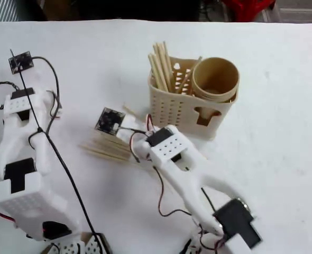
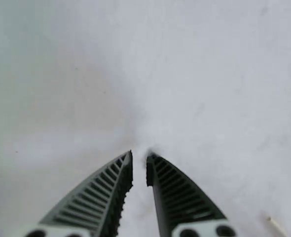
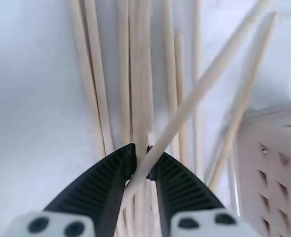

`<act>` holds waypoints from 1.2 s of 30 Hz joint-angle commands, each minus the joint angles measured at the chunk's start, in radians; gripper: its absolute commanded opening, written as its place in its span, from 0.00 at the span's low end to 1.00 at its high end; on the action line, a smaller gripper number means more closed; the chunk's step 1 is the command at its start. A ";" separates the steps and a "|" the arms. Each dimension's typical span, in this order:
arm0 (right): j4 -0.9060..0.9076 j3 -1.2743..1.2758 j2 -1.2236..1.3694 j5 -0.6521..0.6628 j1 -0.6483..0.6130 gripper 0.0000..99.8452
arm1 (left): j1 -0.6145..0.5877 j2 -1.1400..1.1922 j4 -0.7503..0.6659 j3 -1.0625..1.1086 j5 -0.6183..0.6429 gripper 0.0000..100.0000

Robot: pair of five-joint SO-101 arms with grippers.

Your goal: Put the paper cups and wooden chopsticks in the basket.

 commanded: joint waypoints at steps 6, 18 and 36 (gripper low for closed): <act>0.004 0.015 -0.088 0.000 -0.008 0.05 | -0.008 -0.008 -0.018 -0.003 -0.012 0.07; -0.053 0.025 -0.001 0.002 -0.024 0.09 | -0.008 -0.008 -0.018 -0.002 -0.012 0.07; 0.025 0.150 -0.085 0.255 -0.173 0.16 | -0.007 -0.008 -0.018 -0.003 -0.012 0.07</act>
